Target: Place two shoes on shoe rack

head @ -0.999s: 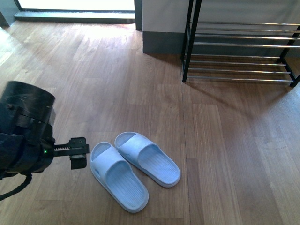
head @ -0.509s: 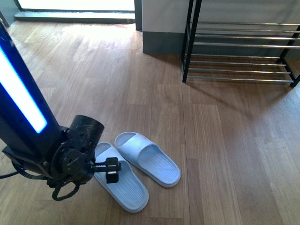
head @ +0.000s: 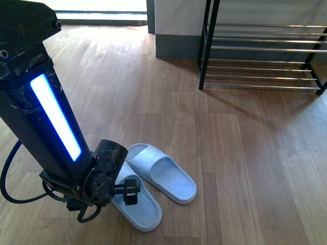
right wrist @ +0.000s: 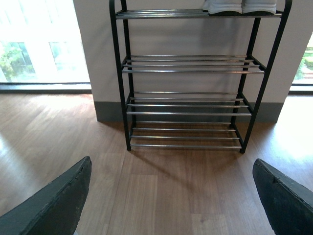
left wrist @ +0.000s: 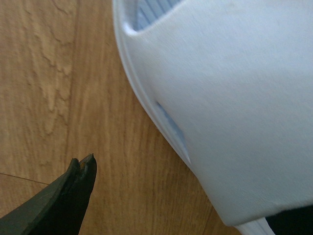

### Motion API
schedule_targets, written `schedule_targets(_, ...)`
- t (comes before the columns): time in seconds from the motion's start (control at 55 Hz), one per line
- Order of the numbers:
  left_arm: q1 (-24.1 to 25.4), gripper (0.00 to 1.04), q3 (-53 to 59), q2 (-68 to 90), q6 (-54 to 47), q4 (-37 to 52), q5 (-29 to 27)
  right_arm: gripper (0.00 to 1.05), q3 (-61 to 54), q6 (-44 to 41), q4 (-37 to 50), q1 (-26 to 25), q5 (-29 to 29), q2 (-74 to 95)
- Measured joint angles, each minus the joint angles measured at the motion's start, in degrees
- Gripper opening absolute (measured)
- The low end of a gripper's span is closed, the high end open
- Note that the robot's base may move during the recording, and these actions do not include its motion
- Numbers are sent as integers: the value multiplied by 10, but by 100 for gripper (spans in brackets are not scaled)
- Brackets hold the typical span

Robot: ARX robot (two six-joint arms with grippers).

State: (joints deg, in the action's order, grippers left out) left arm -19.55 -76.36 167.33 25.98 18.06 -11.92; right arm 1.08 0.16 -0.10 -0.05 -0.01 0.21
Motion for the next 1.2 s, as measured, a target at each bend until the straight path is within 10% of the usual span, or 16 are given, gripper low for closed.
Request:
schedule_targets(0.436,34,95,-36,29,-19,9,-36,96,0,0,0,0,0,0)
schedule_targets(0.981,40,6,-29,28,-31,6,-78,96,0,0,0,0,0,0)
schedule_targets(1.199,51,2,53,-52,-11,25,-50,96,0,0,0,0,0,0)
